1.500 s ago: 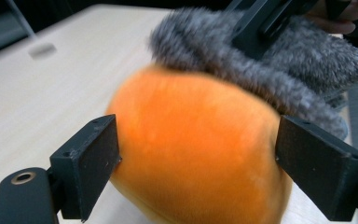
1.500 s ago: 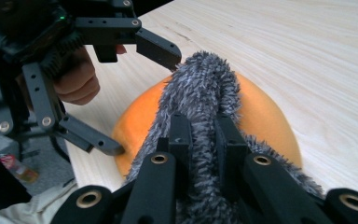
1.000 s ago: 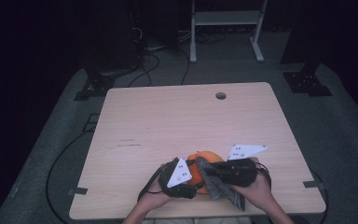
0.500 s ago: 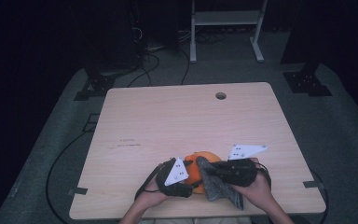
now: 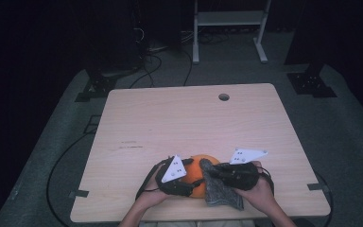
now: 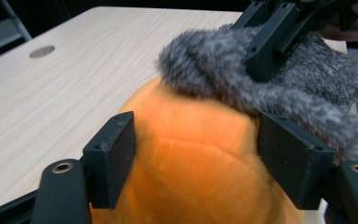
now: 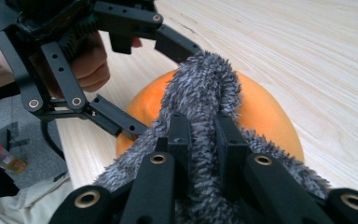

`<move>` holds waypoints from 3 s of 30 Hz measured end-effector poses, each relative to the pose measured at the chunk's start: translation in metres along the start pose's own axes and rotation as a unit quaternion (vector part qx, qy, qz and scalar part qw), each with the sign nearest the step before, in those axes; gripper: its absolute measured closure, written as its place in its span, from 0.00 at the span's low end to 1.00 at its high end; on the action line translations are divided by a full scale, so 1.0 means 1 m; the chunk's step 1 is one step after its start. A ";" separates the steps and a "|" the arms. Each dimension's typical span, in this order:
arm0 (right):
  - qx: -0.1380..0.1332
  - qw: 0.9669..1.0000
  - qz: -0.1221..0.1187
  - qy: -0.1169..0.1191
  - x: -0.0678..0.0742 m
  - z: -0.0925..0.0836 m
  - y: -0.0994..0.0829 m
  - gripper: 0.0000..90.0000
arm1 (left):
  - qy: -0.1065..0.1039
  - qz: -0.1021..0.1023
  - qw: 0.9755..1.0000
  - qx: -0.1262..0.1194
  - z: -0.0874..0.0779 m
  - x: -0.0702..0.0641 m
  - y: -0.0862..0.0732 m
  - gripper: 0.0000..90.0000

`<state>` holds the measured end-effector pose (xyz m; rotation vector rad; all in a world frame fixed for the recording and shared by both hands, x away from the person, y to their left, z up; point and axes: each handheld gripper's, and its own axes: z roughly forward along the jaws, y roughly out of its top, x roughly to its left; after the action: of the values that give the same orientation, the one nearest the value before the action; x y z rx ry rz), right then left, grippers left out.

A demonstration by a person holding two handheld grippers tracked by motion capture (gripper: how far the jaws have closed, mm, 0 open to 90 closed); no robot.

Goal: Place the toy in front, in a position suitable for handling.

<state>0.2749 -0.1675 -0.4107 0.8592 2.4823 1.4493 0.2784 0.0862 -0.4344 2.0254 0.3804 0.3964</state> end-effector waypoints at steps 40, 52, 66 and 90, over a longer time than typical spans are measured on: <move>0.005 0.998 0.062 0.023 -0.018 -0.006 -0.006 0.86 | -0.022 -0.109 0.993 0.038 0.002 0.022 -0.007 0.07; -0.054 0.997 0.057 -0.005 -0.017 -0.023 0.002 0.87 | 0.087 0.035 0.994 -0.051 0.000 -0.006 0.011 0.47; -0.018 0.998 0.060 0.002 -0.020 -0.012 -0.007 0.87 | 0.030 -0.066 0.997 -0.018 0.001 0.008 0.002 0.07; -0.023 0.999 -0.004 -0.024 0.000 -0.018 0.004 0.88 | -0.012 -0.026 1.000 0.011 0.007 -0.003 0.011 0.20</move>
<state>0.2696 -0.1792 -0.3981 0.8643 2.4051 1.4590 0.2799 0.0750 -0.4283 2.0361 0.4241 0.3372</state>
